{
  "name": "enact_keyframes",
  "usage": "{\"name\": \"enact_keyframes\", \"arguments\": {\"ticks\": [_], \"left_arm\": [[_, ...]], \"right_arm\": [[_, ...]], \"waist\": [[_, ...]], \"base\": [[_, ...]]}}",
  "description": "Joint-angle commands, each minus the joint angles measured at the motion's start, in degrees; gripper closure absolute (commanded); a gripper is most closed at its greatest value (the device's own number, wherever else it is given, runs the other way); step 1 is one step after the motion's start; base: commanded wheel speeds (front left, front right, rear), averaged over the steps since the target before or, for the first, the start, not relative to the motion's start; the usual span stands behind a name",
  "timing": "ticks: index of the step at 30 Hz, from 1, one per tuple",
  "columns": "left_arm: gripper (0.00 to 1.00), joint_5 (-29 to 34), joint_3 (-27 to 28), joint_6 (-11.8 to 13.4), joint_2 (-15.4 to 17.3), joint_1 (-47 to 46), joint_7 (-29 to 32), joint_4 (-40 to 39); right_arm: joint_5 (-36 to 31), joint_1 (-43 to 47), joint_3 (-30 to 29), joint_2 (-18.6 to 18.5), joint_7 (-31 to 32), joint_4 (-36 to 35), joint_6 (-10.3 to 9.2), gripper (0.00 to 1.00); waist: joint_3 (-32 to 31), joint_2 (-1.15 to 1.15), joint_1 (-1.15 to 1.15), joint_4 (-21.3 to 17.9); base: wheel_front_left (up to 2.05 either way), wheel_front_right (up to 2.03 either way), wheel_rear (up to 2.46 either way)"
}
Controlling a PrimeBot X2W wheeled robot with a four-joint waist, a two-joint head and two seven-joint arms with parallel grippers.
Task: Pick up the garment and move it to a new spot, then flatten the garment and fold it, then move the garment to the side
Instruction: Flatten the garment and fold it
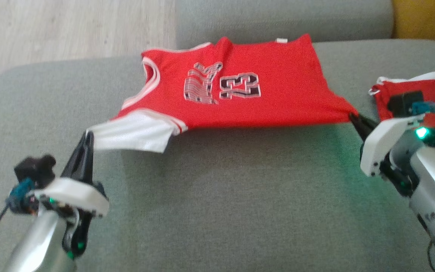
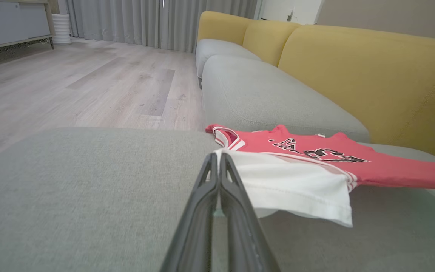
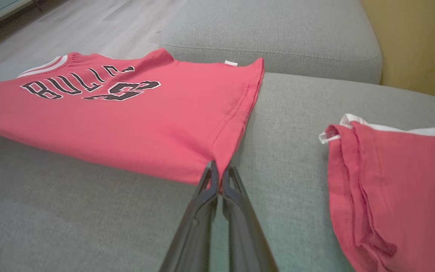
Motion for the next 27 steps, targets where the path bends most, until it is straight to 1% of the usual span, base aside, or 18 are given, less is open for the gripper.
{"name": "enact_keyframes", "arguments": {"ticks": [1,8,18,23,27], "left_arm": [[1.0,-0.4,2.4,0.8,2.9,-0.5,0.2,-2.9],[1.0,-0.2,2.6,5.2,4.8,9.7,1.7,-12.9],[1.0,0.2,3.0,11.3,6.4,22.6,3.0,-26.6],[1.0,0.3,3.1,12.9,6.8,24.5,3.8,-30.7],[1.0,0.5,3.6,13.5,7.5,23.5,4.6,-32.3]], "right_arm": [[1.0,0.5,0.8,-2.0,0.4,-2.1,0.21,1.0],[5.5,6.1,3.1,-5.7,3.4,-7.2,0.21,1.0],[9.6,14.2,2.5,-10.4,7.8,-15.2,0.21,1.0],[9.7,16.0,0.5,-11.3,7.9,-18.0,0.21,1.0],[8.4,16.4,-1.5,-11.0,8.3,-19.6,0.21,1.0]], "waist": [[-1.8,0.0,0.01,-0.6],[-5.1,0.0,0.01,-1.5],[-7.4,0.0,0.01,-1.6],[-7.5,0.0,0.01,-1.6],[-6.7,0.0,0.01,-1.7]], "base": [[0.0,0.0,0.0],[0.0,0.0,0.0],[0.0,0.0,0.0],[0.0,0.0,0.0],[0.0,0.0,0.0]]}}
